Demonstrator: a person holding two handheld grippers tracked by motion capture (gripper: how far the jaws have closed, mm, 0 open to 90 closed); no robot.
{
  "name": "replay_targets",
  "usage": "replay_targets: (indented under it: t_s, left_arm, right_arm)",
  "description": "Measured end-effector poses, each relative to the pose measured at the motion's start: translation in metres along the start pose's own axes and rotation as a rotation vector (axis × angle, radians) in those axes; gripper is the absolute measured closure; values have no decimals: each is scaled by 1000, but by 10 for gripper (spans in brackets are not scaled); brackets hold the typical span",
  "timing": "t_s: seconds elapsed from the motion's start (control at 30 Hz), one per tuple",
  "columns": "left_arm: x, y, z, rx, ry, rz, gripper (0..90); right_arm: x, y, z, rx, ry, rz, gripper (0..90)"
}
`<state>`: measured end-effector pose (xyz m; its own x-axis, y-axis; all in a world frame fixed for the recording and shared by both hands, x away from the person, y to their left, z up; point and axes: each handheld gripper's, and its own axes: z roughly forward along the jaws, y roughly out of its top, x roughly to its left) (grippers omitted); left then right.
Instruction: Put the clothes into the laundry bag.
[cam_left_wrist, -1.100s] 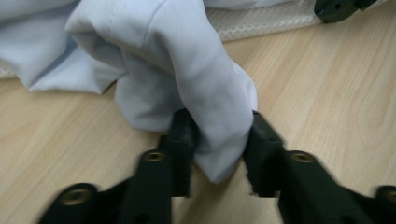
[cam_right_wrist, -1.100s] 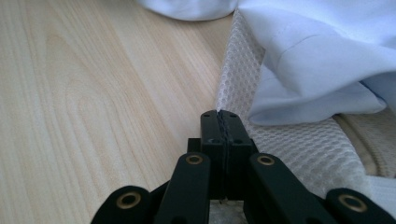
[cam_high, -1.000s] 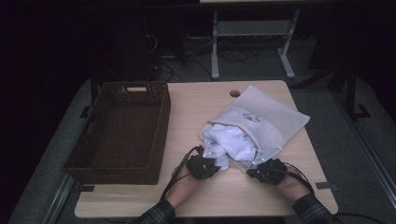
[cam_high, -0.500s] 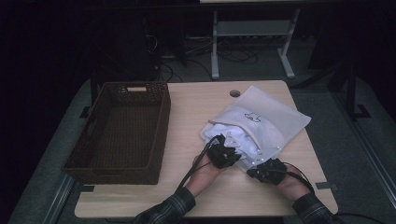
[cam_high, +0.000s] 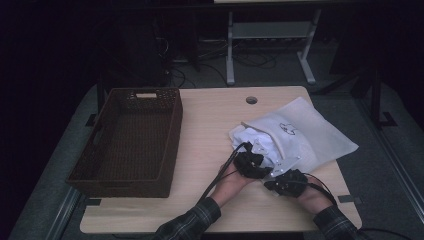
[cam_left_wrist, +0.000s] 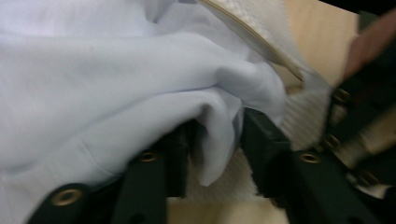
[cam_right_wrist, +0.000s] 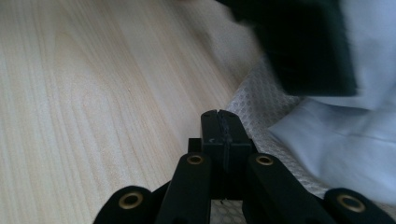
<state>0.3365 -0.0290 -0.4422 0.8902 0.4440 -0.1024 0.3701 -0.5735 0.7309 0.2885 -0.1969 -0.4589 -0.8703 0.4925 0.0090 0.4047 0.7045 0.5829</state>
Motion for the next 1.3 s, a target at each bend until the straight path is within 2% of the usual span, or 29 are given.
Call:
replay_targets:
  t_s: [0.07, 0.13, 0.17, 0.2, 0.33, 0.43, 0.47, 0.5, 0.6, 0.63, 0.67, 0.7, 0.8, 0.87, 0.93, 1.0, 1.03, 1.07, 1.17, 1.3]
  left_arm:
    - [2, -3, -14, 0, -11, 2, 537]
    - [2, -3, -14, 0, -11, 2, 520]
    - [7, -6, -38, -19, -7, -12, 520]
    - [11, -7, -46, -27, 6, -18, 507]
    - [33, -9, -74, -56, 79, -47, 513]
    - [53, -10, -85, -71, 133, -88, 534]
    - [67, -10, -87, -70, 179, -108, 547]
    - [67, -10, -87, -70, 179, -108, 554]
    - [90, -9, -78, -55, 213, -159, 561]
    - [97, -8, -73, -41, 229, -166, 561]
    - [110, -6, -62, -27, 245, -187, 566]
    - [110, -6, -62, -27, 245, -187, 566]
    - [126, -5, -44, -4, 232, -221, 567]
    - [132, -6, -32, 31, 218, -227, 568]
    - [136, -8, -22, 62, 217, -224, 586]
    - [138, -11, -15, 79, 194, -235, 645]
    - [139, -12, -13, 88, 181, -236, 713]
    - [139, -14, -11, 102, 172, -229, 829]
    - [137, -15, -12, 110, 169, -226, 861]
    - [130, -17, -24, 91, 184, -246, 867]
  right_arm:
    - [0, 0, 0, 1, -1, -2, 895]
    - [0, 0, 0, 0, -1, -2, 895]
    - [0, 0, 0, 0, -1, -2, 895]
    - [0, 0, 0, 1, 0, 0, 895]
    - [1, -2, -3, 8, 9, 4, 895]
    - [2, -8, -7, 13, 24, 10, 895]
    - [2, -12, -10, 18, 28, 5, 894]
    - [2, -12, -10, 18, 28, 5, 894]
    - [3, -15, -14, 29, 30, 8, 894]
    - [3, -16, -14, 28, 32, 12, 894]
    - [3, -17, -14, 26, 33, 18, 894]
    - [3, -17, -14, 26, 30, 15, 893]
    - [4, -17, -14, 24, 26, 15, 893]
    - [4, -17, -15, 23, 25, 13, 893]
    - [4, -18, -15, 22, 23, 14, 893]
    - [4, -19, -16, 24, 17, 9, 893]
    - [5, -19, -16, 24, 12, 8, 893]
    - [6, -20, -17, 27, 1, -1, 894]
    - [7, -19, -18, 33, -12, -11, 894]
    - [5, -19, -22, 29, -32, -10, 895]
